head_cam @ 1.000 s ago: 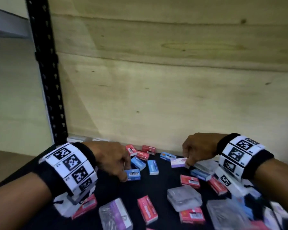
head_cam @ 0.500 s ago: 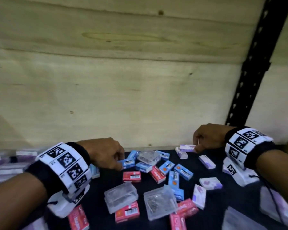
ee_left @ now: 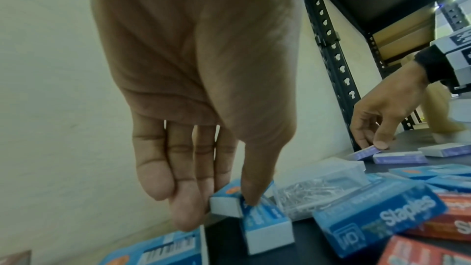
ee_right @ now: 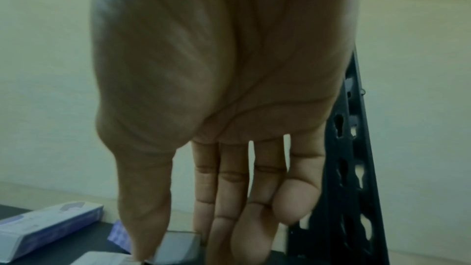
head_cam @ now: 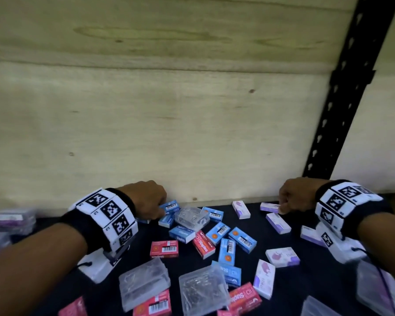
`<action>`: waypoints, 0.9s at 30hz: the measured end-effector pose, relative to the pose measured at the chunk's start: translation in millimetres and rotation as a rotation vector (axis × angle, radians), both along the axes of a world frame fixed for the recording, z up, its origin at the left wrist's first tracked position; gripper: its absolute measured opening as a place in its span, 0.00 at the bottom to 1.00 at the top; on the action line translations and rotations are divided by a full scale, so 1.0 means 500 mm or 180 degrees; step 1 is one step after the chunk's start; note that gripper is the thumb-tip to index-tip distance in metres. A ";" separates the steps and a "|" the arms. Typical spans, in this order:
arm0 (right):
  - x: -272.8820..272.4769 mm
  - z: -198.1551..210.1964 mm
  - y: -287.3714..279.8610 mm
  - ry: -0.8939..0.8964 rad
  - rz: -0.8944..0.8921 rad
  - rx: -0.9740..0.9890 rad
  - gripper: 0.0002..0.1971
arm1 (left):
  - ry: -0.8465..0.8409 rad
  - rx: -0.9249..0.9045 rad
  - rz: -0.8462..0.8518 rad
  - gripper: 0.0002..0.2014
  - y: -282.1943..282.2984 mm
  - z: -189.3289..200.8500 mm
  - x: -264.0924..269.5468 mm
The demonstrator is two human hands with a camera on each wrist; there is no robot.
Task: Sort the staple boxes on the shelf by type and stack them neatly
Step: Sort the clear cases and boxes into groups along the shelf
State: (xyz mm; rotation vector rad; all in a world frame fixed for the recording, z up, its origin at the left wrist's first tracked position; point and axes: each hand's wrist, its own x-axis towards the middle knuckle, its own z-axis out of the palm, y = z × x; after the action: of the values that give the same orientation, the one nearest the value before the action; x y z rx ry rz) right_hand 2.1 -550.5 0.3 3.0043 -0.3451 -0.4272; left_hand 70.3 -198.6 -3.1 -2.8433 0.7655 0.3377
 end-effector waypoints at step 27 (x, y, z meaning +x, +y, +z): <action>-0.113 0.039 0.208 0.0388 0.1163 0.0582 0.17 | -0.0064 0.0210 -0.1458 0.25 -0.111 -0.004 -0.010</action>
State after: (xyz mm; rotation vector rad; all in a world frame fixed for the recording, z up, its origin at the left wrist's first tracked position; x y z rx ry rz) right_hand -54.2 -446.4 19.7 3.0959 0.2638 -0.6286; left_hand 65.2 -253.9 -4.9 -2.5048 1.3325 0.2569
